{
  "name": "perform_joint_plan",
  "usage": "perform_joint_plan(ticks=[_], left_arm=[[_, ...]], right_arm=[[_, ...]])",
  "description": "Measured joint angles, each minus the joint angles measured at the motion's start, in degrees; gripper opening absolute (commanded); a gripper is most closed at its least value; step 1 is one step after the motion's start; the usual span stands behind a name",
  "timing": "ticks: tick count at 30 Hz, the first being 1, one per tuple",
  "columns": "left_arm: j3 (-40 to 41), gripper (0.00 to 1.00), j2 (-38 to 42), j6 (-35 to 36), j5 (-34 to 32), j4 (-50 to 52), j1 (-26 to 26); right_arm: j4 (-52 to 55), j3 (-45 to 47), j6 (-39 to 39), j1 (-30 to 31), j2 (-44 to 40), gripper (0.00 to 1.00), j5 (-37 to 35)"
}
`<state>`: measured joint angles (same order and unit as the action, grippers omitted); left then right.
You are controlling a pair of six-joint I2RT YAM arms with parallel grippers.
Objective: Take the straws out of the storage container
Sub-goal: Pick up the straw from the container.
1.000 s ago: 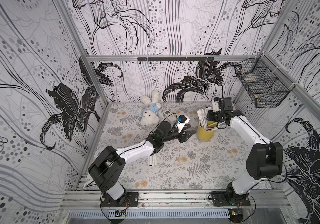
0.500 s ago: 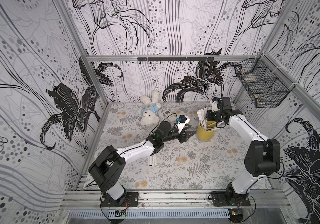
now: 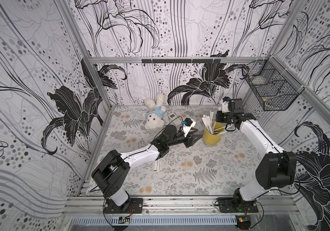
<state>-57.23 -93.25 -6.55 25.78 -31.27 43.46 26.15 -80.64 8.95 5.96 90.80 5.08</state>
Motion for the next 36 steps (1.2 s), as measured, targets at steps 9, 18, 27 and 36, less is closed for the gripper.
perform_joint_plan(ticks=[9, 18, 27, 36], left_arm=[[-0.02, 0.51, 1.55, -1.64, -0.59, 0.26, 0.37], [1.25, 0.51, 7.43, -1.79, -2.97, 0.33, 1.18], [5.35, 0.52, 16.98, -2.56, -8.57, 6.19, 1.25], [9.97, 0.52, 33.42, -6.75, -18.84, 22.95, 1.25]], right_arm=[[2.58, -2.08, 0.2, 0.0, -4.72, 0.08, -4.83], [6.67, -11.61, 0.85, 0.44, -9.99, 0.06, -10.51], [13.94, -31.98, 0.79, 18.4, -9.68, 0.03, -18.1], [15.5, -36.54, 5.03, 29.64, -4.22, 0.01, -5.57]])
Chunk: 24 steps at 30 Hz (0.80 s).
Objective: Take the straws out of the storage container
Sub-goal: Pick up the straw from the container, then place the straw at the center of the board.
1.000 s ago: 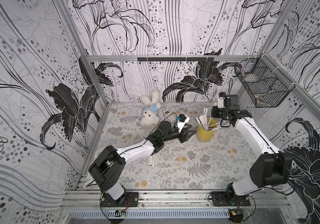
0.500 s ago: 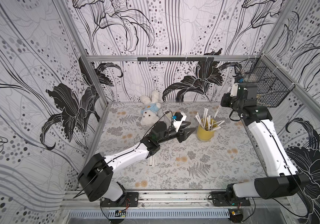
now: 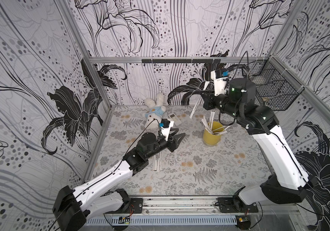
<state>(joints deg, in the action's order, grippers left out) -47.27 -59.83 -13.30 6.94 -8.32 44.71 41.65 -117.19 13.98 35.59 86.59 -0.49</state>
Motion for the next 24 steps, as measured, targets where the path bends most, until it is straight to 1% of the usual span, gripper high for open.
perform_joint_plan(ticks=[3, 6, 11, 14, 19, 21, 24], left_arm=[[-0.04, 0.51, 3.72, -3.1, -4.07, 8.28, 0.02], [0.28, 0.51, 5.81, -6.69, -8.15, 16.28, 0.04], [5.38, 0.51, 10.1, -11.8, -12.66, 23.93, -1.05], [8.31, 0.51, 12.07, -13.38, -13.2, 26.34, -3.5], [10.8, 0.51, 13.49, -14.36, -12.72, 27.19, -7.34], [11.02, 0.51, 13.42, -14.38, -12.15, 27.17, -7.74], [11.04, 0.51, 12.96, -14.34, -11.28, 27.04, -7.87]], right_arm=[[-3.63, 5.66, 3.56, 1.31, 4.68, 0.01, 9.92], [-7.17, 10.99, 7.32, 2.86, 12.52, 0.0, 18.21], [-11.74, 17.07, 12.44, 4.79, 24.9, 0.0, 27.58], [-14.25, 19.02, 15.74, 5.18, 29.07, 0.0, 32.3], [-17.16, 17.29, 18.6, 5.27, 33.92, 0.03, 37.53], [-17.33, 15.69, 19.04, 5.27, 35.71, 0.06, 38.49], [-17.27, 13.42, 19.3, 5.27, 38.4, 0.07, 39.58]])
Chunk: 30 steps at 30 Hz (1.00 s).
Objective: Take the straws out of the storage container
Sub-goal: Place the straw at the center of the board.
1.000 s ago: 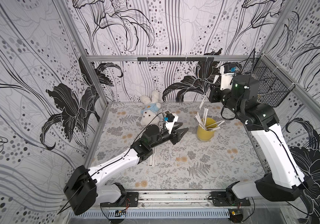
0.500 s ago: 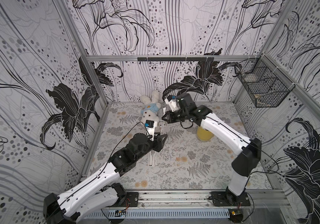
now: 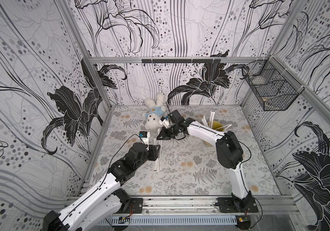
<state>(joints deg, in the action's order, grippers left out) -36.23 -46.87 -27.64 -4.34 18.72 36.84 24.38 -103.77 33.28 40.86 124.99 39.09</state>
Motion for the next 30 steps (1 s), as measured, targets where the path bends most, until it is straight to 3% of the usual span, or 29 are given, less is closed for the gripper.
perform_joint_plan(ticks=[8, 16, 30], left_arm=[[0.0, 0.51, -1.22, 0.09, 0.79, -0.33, -0.26], [0.0, 0.51, -0.87, 0.42, 0.96, -0.46, -0.26], [-0.37, 0.51, -0.02, 0.7, 1.07, -0.76, -0.31]], right_arm=[[1.62, -3.26, 0.11, 0.0, 5.51, 0.1, 0.74], [3.43, -3.72, -0.57, 0.0, 6.67, 0.29, 0.59], [5.7, -3.91, -2.12, 0.0, 6.27, 0.33, -0.2]])
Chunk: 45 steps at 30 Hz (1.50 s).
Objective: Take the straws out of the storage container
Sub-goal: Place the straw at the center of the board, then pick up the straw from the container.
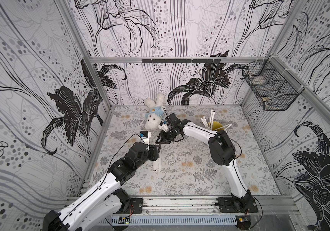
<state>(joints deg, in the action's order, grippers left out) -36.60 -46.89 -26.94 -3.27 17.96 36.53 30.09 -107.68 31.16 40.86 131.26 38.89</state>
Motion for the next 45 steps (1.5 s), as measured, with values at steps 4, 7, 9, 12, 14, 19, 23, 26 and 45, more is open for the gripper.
perform_joint_plan(ticks=[4, 7, 9, 12, 14, 19, 23, 26, 45], left_arm=[[-0.09, 0.49, -0.57, 1.51, 1.11, -1.99, 0.0], [-0.94, 0.48, -3.02, 2.6, 2.14, -4.39, 0.0], [-1.79, 0.49, -5.77, 3.17, 3.32, -7.28, 0.13], [-3.13, 0.5, -10.54, 4.17, 4.42, -12.72, 1.22], [-4.26, 0.51, -14.21, 5.6, 4.76, -17.16, 3.1], [-11.78, 0.51, -26.56, 8.87, 7.5, -24.96, 6.62], [-32.09, 0.47, -41.77, 9.84, 9.66, -20.61, 6.75], [-48.09, 0.45, -52.39, 10.6, 12.04, -16.96, 6.62], [-92.48, 0.42, -86.58, 12.02, 14.64, 5.2, 5.51]], right_arm=[[3.41, -0.04, -2.45, -0.11, -4.0, 0.33, -3.39], [5.68, -0.55, -4.85, -0.57, -10.25, 0.33, -6.86], [6.64, -0.87, -6.64, -1.51, -16.02, 0.33, -9.6], [7.43, -1.03, -9.33, -3.89, -25.22, 0.33, -14.27], [7.63, -0.72, -10.93, -5.75, -30.58, 0.33, -17.42], [7.54, 5.03, -13.55, -11.65, -42.47, 0.33, -23.39], [7.1, 11.76, -14.4, -17.05, -47.76, 0.33, -26.62], [6.93, 15.96, -14.56, -19.71, -49.24, 0.33, -28.13], [2.8, 29.99, -14.82, -27.36, -57.92, 0.29, -32.17]])
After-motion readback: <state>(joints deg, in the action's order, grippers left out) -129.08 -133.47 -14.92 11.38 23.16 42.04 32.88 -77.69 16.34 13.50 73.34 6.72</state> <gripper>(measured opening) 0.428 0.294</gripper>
